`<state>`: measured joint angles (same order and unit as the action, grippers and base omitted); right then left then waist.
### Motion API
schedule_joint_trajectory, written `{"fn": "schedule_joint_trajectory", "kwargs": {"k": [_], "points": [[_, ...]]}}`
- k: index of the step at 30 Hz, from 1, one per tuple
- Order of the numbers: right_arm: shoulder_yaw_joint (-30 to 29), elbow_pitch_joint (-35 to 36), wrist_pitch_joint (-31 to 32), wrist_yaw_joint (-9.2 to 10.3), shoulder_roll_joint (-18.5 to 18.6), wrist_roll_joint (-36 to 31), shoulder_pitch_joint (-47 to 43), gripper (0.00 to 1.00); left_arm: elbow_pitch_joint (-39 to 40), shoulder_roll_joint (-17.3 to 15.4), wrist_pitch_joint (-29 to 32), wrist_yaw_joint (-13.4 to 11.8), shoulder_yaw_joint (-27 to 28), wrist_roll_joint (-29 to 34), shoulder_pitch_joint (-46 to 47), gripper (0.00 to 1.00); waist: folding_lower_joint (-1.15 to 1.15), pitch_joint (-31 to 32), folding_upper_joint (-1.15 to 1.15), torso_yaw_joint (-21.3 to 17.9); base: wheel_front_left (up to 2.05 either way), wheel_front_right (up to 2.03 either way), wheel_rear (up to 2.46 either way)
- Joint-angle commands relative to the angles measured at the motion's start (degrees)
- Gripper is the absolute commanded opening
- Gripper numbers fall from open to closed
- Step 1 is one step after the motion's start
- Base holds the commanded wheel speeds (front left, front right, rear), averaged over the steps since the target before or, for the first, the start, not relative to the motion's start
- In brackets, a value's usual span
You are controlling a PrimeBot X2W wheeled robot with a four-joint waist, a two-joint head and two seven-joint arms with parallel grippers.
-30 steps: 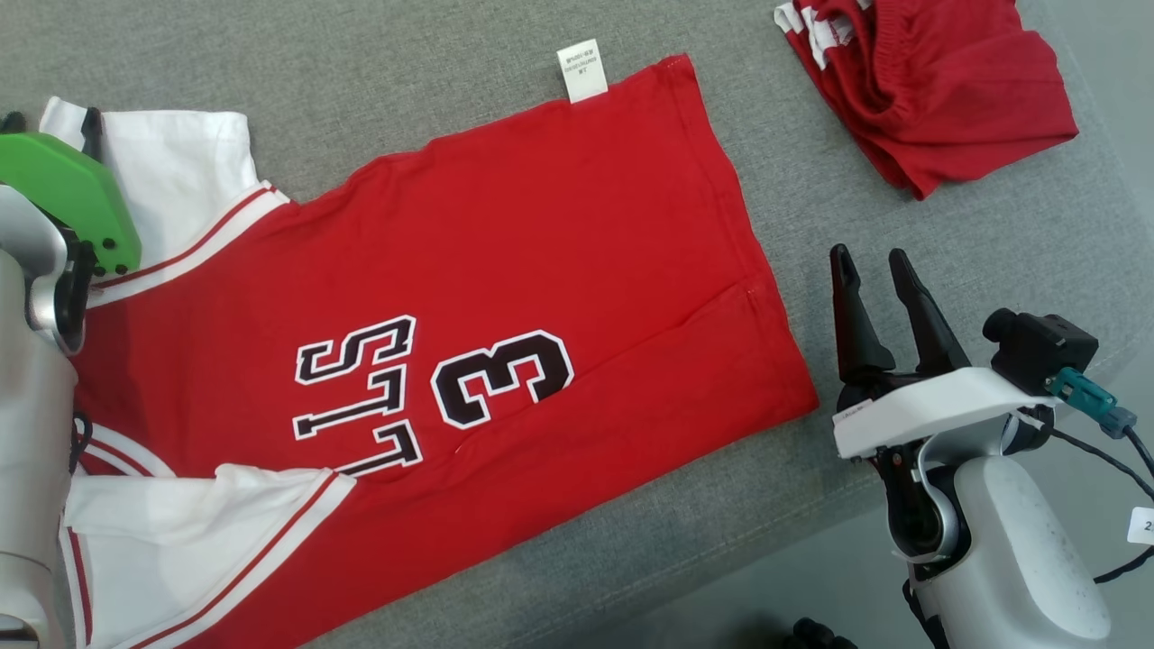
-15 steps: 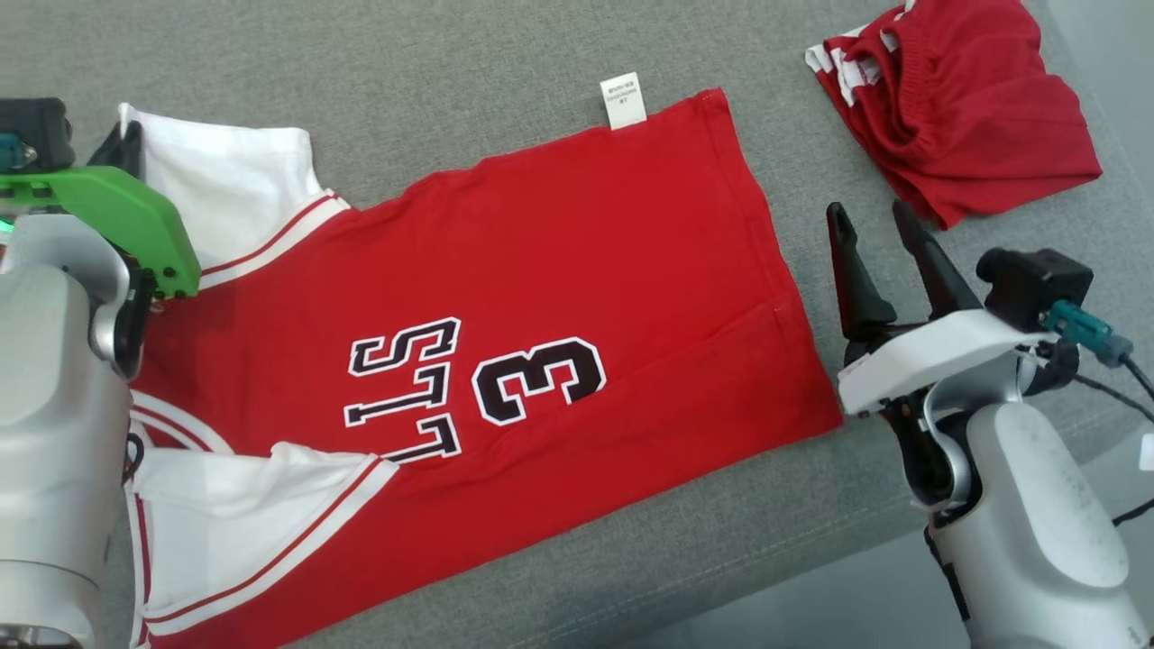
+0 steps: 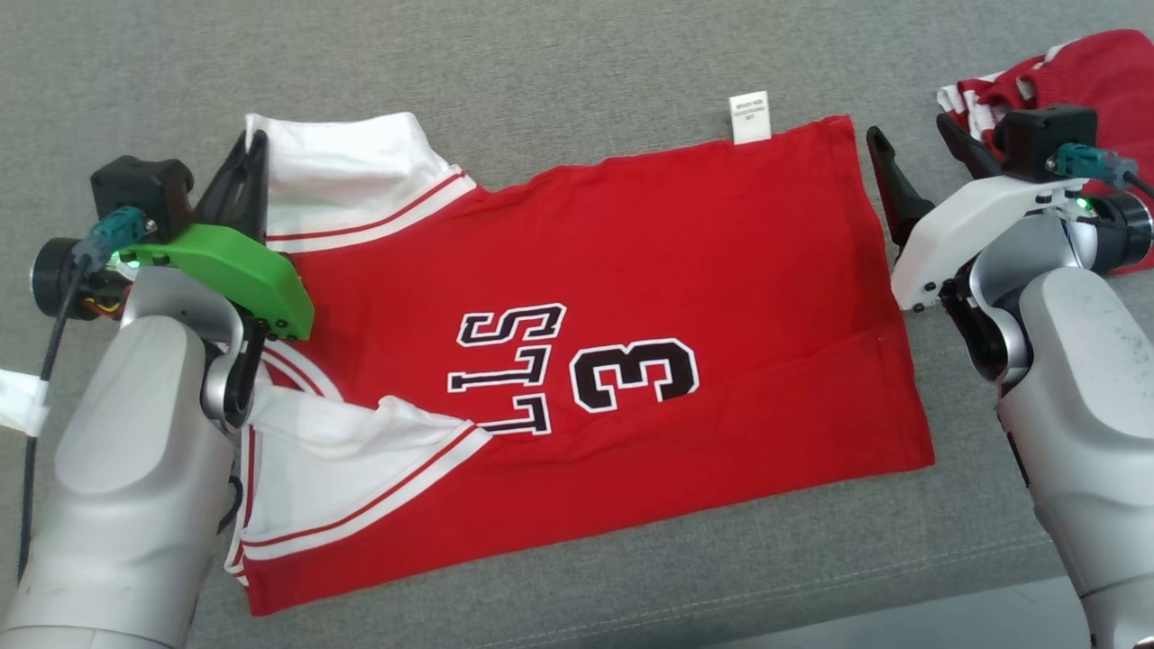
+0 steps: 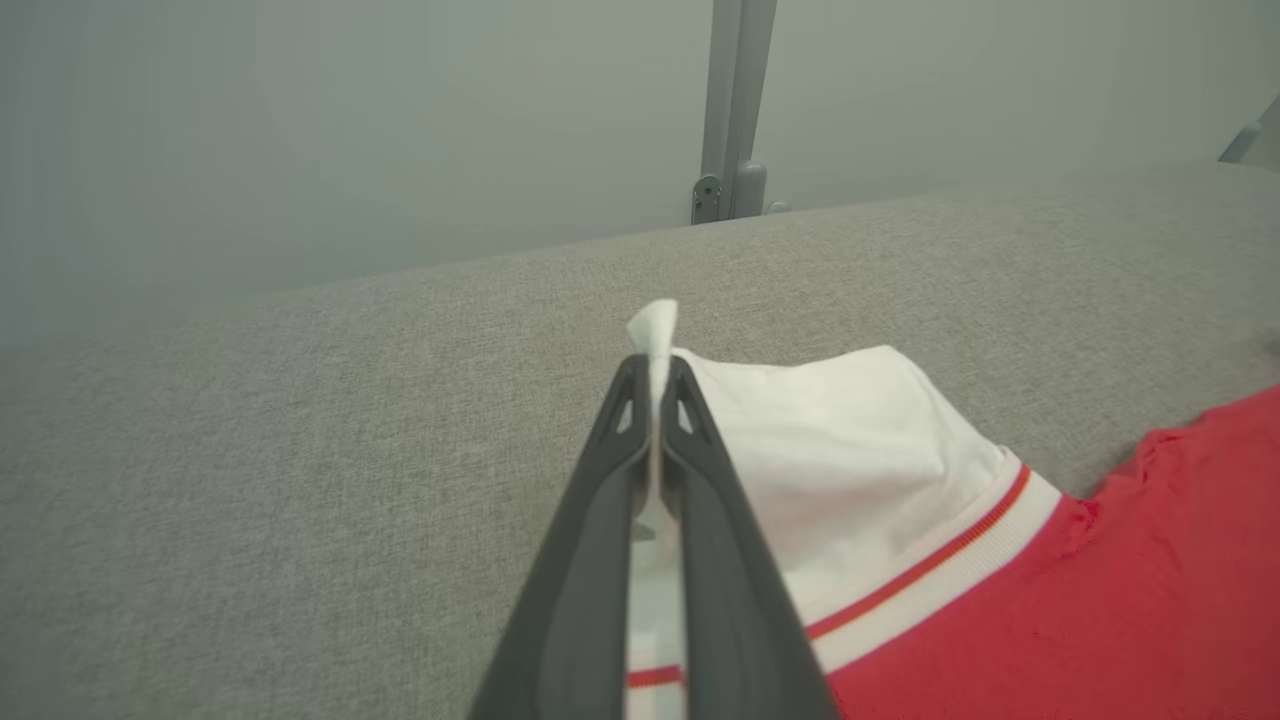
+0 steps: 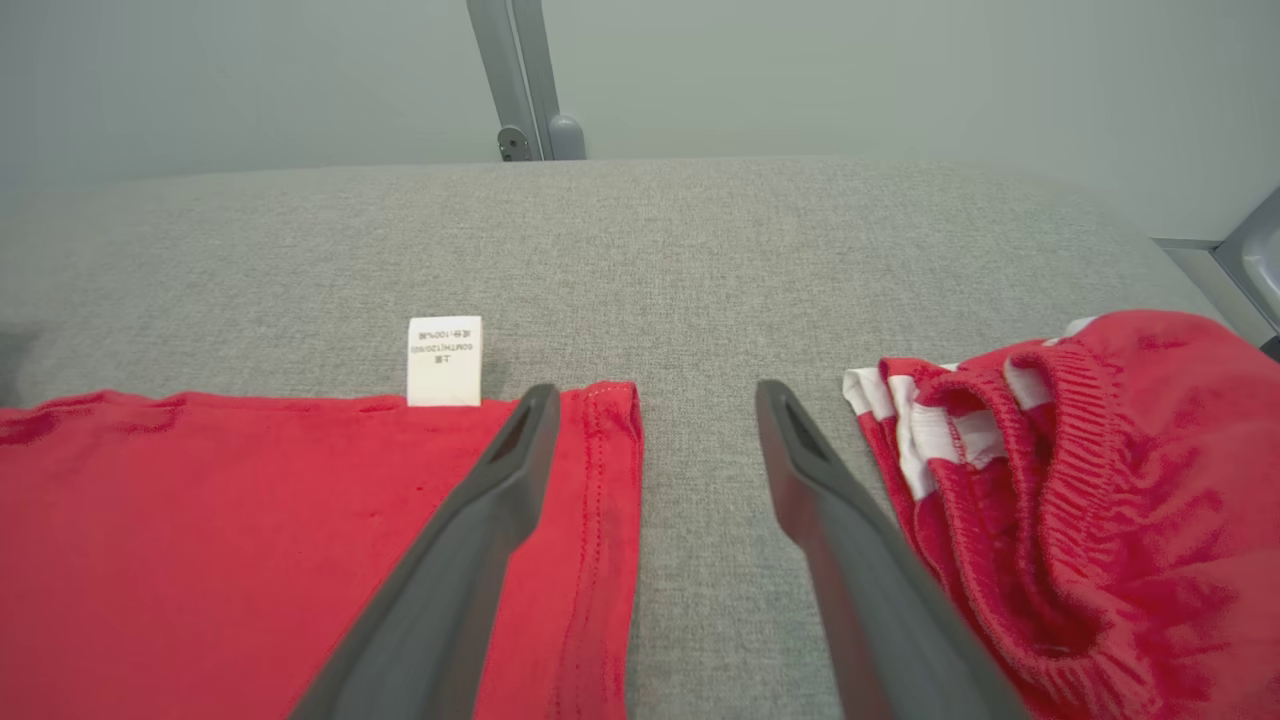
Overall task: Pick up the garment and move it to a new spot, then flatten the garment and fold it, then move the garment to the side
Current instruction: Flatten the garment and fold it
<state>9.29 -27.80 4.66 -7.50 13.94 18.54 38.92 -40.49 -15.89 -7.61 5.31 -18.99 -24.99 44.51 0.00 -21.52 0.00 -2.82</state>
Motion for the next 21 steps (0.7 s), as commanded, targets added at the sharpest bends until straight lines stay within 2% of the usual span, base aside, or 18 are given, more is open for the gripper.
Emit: {"fn": "schedule_joint_trajectory", "kwargs": {"k": [1,8,20,21], "points": [[1.10,-3.25,1.07,0.04,1.30,0.04,2.27,1.00,2.00,0.71,0.02,-0.62,-0.36,-0.36,-1.70,0.00,0.00,-0.39,0.00,3.43,0.00,0.00,0.00],[4.21,-11.18,3.85,0.04,3.03,0.94,7.61,1.00,6.37,2.06,0.78,-1.80,-1.02,-0.87,-3.29,0.00,0.00,-1.64,0.00,5.70,0.00,0.00,0.00],[7.39,-21.74,4.08,0.04,3.74,4.04,13.57,1.00,9.33,2.39,1.80,-2.44,-1.96,-1.45,-3.49,0.00,0.00,-2.94,0.00,7.12,0.00,0.00,0.00],[7.82,-22.40,4.17,0.04,3.70,4.35,13.52,0.96,9.38,2.30,1.77,-2.50,-1.97,-1.48,-3.63,0.00,0.00,-2.82,0.00,7.13,0.00,0.00,0.00]]}}
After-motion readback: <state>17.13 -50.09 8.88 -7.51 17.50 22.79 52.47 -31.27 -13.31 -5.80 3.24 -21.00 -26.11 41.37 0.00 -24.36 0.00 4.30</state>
